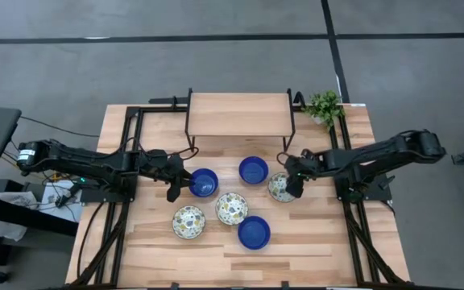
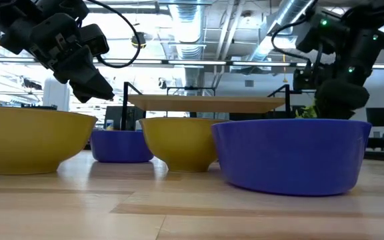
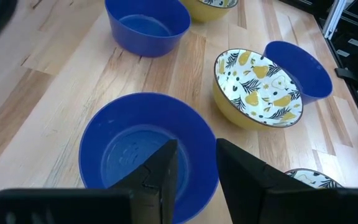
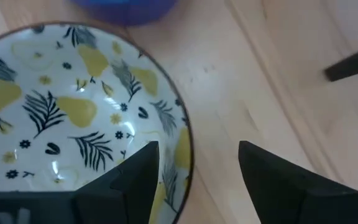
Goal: Pick & Place Mini bowls
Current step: Put the top white patterned bowl on the shelf
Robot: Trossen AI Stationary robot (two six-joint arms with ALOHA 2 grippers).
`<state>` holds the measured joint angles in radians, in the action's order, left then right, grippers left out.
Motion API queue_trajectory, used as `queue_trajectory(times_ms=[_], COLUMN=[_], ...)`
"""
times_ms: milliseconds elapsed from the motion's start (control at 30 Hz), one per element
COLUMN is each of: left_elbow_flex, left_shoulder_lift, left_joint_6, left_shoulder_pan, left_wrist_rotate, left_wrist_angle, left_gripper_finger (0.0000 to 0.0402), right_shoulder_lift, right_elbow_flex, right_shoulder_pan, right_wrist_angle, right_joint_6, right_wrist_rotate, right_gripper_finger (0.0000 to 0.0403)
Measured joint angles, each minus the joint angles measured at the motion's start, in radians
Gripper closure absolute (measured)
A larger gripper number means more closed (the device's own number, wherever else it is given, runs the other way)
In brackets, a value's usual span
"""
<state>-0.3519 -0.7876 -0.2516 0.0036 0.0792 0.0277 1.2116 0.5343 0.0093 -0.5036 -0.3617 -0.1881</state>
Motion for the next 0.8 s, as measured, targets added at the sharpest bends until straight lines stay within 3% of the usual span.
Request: queue_trajectory(times_ms=[800], left_elbow_flex=[0.000], left_shoulder_lift=[0.000], left_joint_6=[0.000], left_shoulder_pan=[0.000], left_wrist_rotate=[0.000], left_wrist_angle=[0.004], left_gripper_finger=[0.0293], right_shoulder_lift=[-0.002], right_elbow_flex=[0.000], right_shoulder_pan=[-0.014], right_wrist_angle=[0.011], right_joint_6=[0.033], right_wrist_rotate=[0.006], right_gripper_finger=[0.0295])
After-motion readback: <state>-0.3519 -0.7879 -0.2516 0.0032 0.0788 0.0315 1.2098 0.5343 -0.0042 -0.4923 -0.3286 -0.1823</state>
